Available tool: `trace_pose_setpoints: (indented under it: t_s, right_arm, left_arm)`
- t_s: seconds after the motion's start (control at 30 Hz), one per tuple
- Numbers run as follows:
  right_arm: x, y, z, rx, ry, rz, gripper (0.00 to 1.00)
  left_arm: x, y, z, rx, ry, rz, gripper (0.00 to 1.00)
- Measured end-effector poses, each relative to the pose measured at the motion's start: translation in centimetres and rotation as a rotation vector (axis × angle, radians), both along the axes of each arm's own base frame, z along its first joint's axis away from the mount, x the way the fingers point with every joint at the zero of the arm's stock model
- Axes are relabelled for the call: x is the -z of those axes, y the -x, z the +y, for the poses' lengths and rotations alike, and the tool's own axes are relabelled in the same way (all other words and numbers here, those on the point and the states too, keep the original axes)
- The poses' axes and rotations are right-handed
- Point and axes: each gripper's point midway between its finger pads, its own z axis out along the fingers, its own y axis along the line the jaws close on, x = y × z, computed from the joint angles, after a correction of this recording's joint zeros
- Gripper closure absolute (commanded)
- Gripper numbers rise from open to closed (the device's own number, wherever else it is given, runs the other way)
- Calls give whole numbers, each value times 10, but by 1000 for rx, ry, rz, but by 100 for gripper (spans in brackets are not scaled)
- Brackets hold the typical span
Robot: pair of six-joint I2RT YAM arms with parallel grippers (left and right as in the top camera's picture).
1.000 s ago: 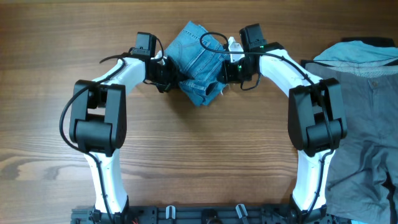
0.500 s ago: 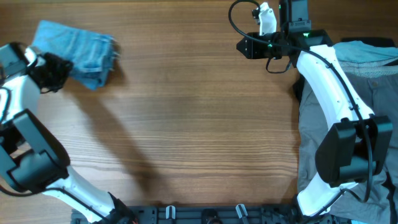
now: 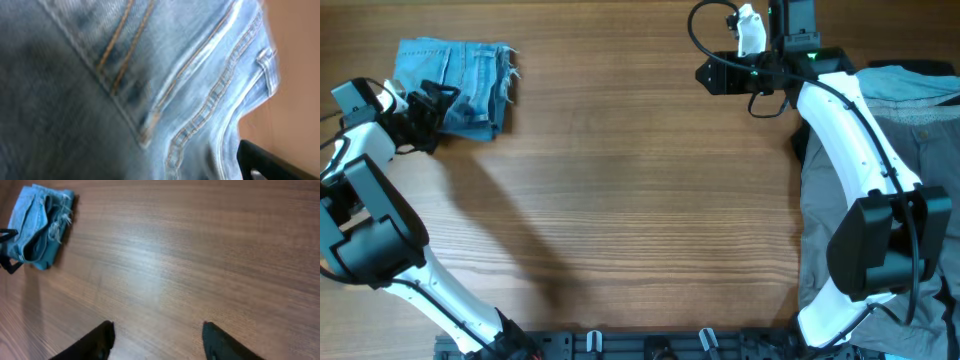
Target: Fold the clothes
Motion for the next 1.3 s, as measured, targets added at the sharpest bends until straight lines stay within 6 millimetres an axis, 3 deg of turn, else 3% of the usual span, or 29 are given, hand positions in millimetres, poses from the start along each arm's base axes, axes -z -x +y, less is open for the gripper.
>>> trace_pose_setpoints:
  t_s: [0.1, 0.13, 0.2, 0.27, 0.3, 0.33, 0.4, 0.47, 0.6, 0.7, 0.77, 0.83, 0.93, 1.0, 1.07, 1.3]
  right_arm:
    - [3, 6, -1, -12, 14, 18, 29]
    - [-2, 7, -3, -14, 23, 6, 26]
    - [-19, 8, -7, -2, 38, -42, 23]
    - [-60, 6, -12, 19, 48, -170, 19]
    - [-76, 6, -13, 25, 49, -218, 18]
    - [-104, 10, -17, 42, 52, -297, 17]
    - [-136, 16, -22, 63, 60, -383, 16]
    - [-146, 18, -26, 77, 68, -411, 16]
    - [-144, 17, -28, 90, 82, -410, 16]
    - [-153, 16, -29, 86, 88, -447, 15]
    - [-173, 26, -31, 67, 107, -511, 11]
    - [-205, 46, -35, 54, 122, -601, 2]
    - [-261, 87, -42, 55, 123, -754, 1]
    - [-289, 113, -46, 57, 121, -836, 0]
    - [-294, 119, -47, 57, 122, -854, 0]
    - [-290, 112, -47, 80, 103, -829, 0]
  left_arm:
    - [-5, 27, 4, -23, 54, 80, 0]
    - [-22, 43, 11, -30, 44, 97, 0]
    - [-63, 66, 21, -40, -31, 96, 0]
    - [-118, 88, 21, -33, -162, 60, 0]
    - [-149, 94, 19, -27, -238, 7, 0]
    - [-191, 103, 18, -29, -346, -66, 0]
    - [-248, 120, 10, -41, -474, -175, 0]
    - [-277, 139, 1, -52, -535, -216, 0]
    - [-252, 150, -5, -35, -480, -112, 0]
    - [-258, 157, -8, -38, -500, -115, 0]
    - [-279, 178, -18, -51, -559, -147, 0]
    - [-308, 207, -28, -94, -659, -195, 0]
    - [-354, 254, -43, -192, -814, -288, 0]
    - [-371, 273, -51, -232, -871, -333, 0]
    - [-380, 287, -56, -262, -907, -361, 0]
    - [-386, 296, -59, -283, -932, -378, 0]
